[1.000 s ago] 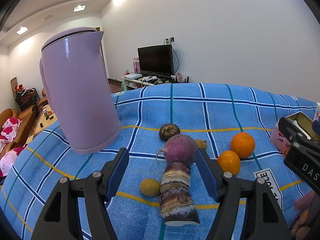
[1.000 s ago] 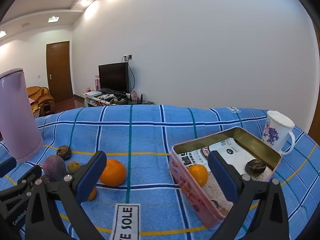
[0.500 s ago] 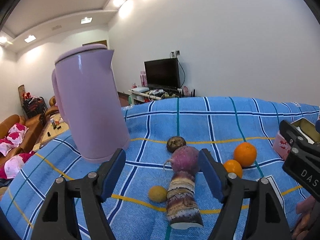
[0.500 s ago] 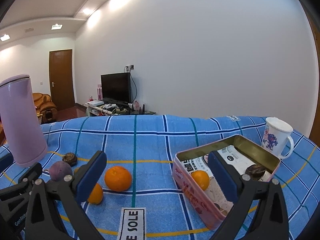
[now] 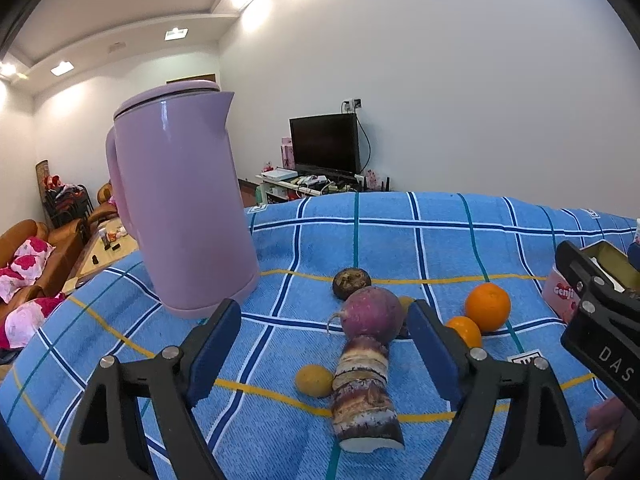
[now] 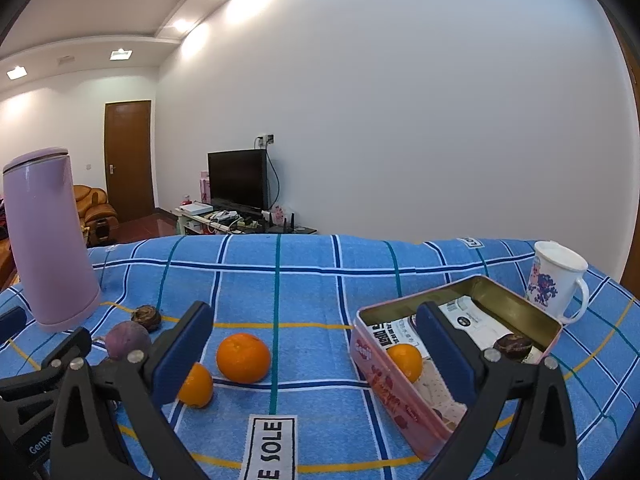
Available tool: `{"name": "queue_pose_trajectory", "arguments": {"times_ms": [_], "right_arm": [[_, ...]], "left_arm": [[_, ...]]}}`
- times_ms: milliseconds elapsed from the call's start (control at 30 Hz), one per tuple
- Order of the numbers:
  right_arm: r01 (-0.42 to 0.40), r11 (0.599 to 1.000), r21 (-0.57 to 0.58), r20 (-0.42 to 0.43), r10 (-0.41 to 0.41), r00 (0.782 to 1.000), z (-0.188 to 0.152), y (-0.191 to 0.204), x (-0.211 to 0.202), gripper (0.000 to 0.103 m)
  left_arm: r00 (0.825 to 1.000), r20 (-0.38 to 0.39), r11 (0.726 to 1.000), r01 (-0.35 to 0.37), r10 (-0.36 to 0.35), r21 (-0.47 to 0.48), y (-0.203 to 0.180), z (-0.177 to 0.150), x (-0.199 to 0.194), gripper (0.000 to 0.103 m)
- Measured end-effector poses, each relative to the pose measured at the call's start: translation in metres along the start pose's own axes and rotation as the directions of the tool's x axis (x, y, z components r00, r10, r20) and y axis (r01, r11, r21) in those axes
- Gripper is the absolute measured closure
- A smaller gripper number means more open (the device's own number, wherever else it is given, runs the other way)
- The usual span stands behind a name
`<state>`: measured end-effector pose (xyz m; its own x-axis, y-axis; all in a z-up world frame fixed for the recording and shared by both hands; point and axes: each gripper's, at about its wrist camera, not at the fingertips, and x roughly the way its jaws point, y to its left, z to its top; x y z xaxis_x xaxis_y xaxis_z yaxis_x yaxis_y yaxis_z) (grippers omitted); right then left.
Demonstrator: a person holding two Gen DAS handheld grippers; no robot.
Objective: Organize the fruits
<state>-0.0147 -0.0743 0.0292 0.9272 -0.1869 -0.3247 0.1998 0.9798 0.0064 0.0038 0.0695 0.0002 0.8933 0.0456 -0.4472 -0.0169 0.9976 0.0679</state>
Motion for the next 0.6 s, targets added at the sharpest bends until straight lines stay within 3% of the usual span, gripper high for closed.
{"name": "queue_pose_trajectory", "arguments": {"times_ms": [600], "right_arm": [[-0.002, 1.0, -0.008, 0.007, 0.003, 1.0, -0.001, 0.003, -0.004, 0.0]], "left_arm": [[0.999, 0.036, 1.0, 0.011, -0.012, 0.007, -0.001, -0.002, -0.011, 0.016]]}}
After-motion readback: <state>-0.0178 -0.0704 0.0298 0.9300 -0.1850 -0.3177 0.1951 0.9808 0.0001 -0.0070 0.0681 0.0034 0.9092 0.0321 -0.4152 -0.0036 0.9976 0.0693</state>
